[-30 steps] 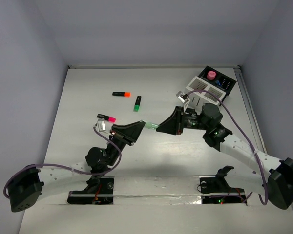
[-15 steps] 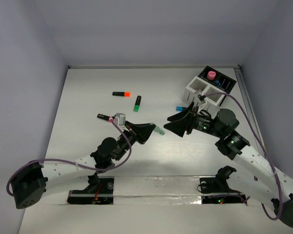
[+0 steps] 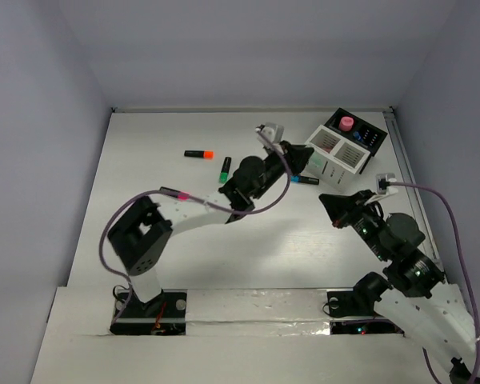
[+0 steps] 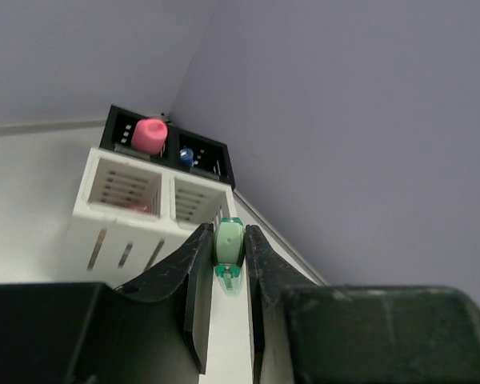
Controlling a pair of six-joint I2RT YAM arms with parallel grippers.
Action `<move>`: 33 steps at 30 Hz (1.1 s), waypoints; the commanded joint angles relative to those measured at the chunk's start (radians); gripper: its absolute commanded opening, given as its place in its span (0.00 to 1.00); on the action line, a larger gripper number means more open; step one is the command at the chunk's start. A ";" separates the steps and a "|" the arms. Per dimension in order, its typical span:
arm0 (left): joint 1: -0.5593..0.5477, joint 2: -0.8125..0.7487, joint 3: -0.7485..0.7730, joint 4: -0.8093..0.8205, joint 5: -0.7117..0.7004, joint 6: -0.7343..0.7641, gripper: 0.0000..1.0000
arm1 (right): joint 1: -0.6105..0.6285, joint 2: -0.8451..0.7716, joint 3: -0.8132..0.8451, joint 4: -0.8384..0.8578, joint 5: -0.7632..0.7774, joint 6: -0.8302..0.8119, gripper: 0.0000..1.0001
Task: Sort the stationery into containers
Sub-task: Place the pen in the storage box.
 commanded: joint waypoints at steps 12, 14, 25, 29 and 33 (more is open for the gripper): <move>0.082 0.549 0.728 -0.197 0.104 0.067 0.00 | -0.004 -0.146 -0.118 -0.056 -0.033 0.007 0.00; 0.082 0.573 0.758 -0.205 0.100 0.063 0.00 | -0.004 -0.138 -0.117 -0.062 -0.048 -0.005 0.00; 0.102 0.688 0.870 -0.260 0.100 0.070 0.00 | -0.004 -0.112 -0.122 -0.050 -0.048 -0.028 0.00; 0.111 0.692 0.877 -0.271 0.100 0.067 0.06 | -0.004 -0.100 -0.122 -0.042 -0.044 -0.028 0.00; 0.111 0.686 0.873 -0.274 0.109 0.072 0.22 | -0.004 -0.087 -0.119 -0.030 -0.039 -0.027 0.00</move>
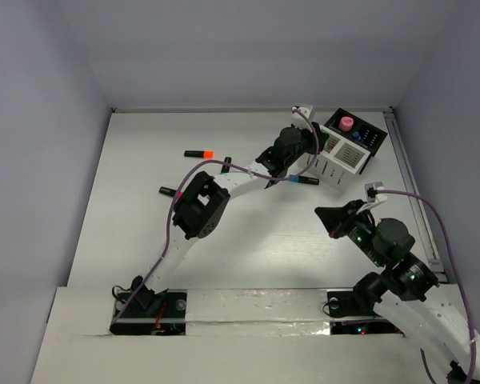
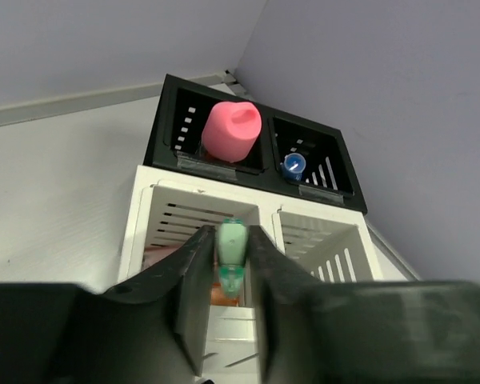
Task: Sort the stationery into containers
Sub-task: Place the pen in the storage box, then pick up the pen from the center of the board.
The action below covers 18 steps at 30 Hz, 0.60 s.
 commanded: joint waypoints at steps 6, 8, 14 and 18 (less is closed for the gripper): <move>0.004 -0.099 0.016 0.029 0.019 0.052 0.66 | -0.003 0.064 0.018 0.072 -0.029 -0.022 0.15; 0.013 -0.138 -0.003 0.022 0.010 0.084 0.72 | -0.003 0.081 0.014 0.092 -0.043 -0.015 0.20; 0.024 -0.346 -0.184 0.018 -0.059 0.126 0.78 | -0.003 0.125 0.009 0.134 -0.078 -0.020 0.34; 0.051 -0.535 -0.483 0.032 -0.108 0.071 0.81 | -0.003 0.151 0.006 0.157 -0.115 -0.025 0.39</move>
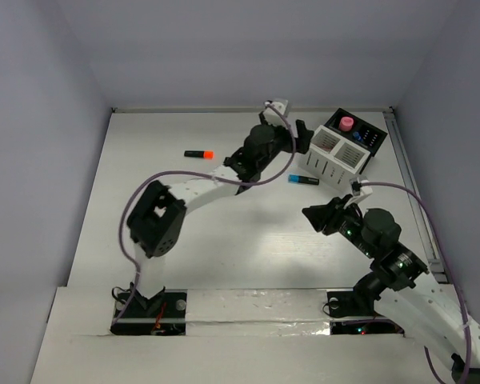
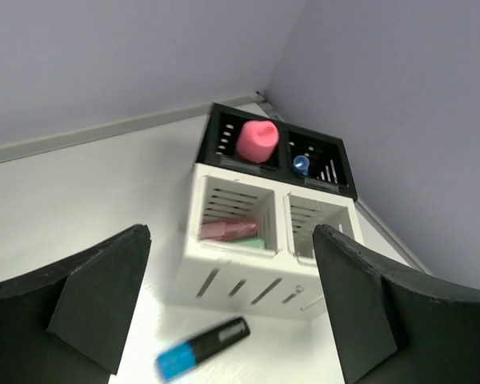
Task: Sort the stationery into containers
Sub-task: Pick up the pen from the center of the board.
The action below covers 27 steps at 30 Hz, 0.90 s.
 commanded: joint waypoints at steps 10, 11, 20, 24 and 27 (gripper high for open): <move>0.264 -0.764 -0.935 -0.142 -0.267 -0.347 0.76 | -0.003 0.044 -0.014 0.118 -0.115 -0.047 0.49; 0.290 -0.801 -0.980 -0.184 -0.273 -0.394 0.76 | -0.003 0.056 -0.016 0.127 -0.125 -0.045 0.50; 0.530 -0.972 -1.143 -0.302 -0.284 -0.488 0.82 | -0.003 0.118 -0.013 0.150 -0.237 -0.051 0.58; 0.621 -0.860 -1.111 -0.269 -0.207 -0.490 0.82 | -0.003 0.138 -0.008 0.147 -0.264 -0.059 0.59; 0.630 -0.778 -1.074 -0.257 -0.227 -0.475 0.82 | -0.003 0.153 -0.008 0.147 -0.283 -0.061 0.59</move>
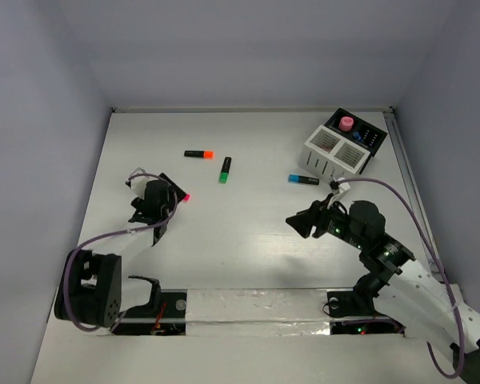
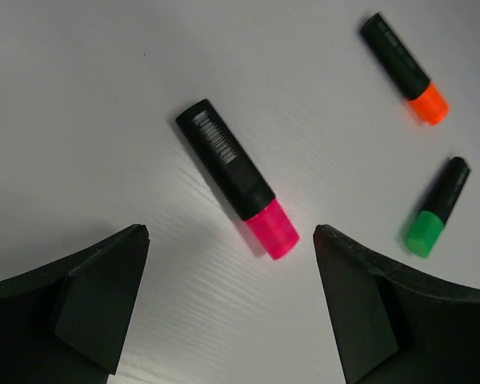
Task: Sort the stationery into containers
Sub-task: Pick up the pen from the center of the board.
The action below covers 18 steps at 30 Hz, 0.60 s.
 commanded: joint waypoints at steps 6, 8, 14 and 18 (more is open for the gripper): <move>0.004 0.193 0.129 0.065 -0.028 0.018 0.79 | -0.003 0.039 0.005 0.074 -0.065 -0.021 0.58; 0.004 0.239 0.153 0.058 -0.045 0.033 0.77 | -0.003 0.045 0.002 0.078 -0.068 -0.020 0.58; 0.004 0.297 0.186 0.032 -0.094 0.076 0.65 | -0.003 0.019 -0.014 0.098 -0.022 -0.001 0.57; 0.004 0.345 0.236 -0.031 -0.111 0.107 0.57 | -0.003 0.020 -0.017 0.098 -0.022 0.000 0.57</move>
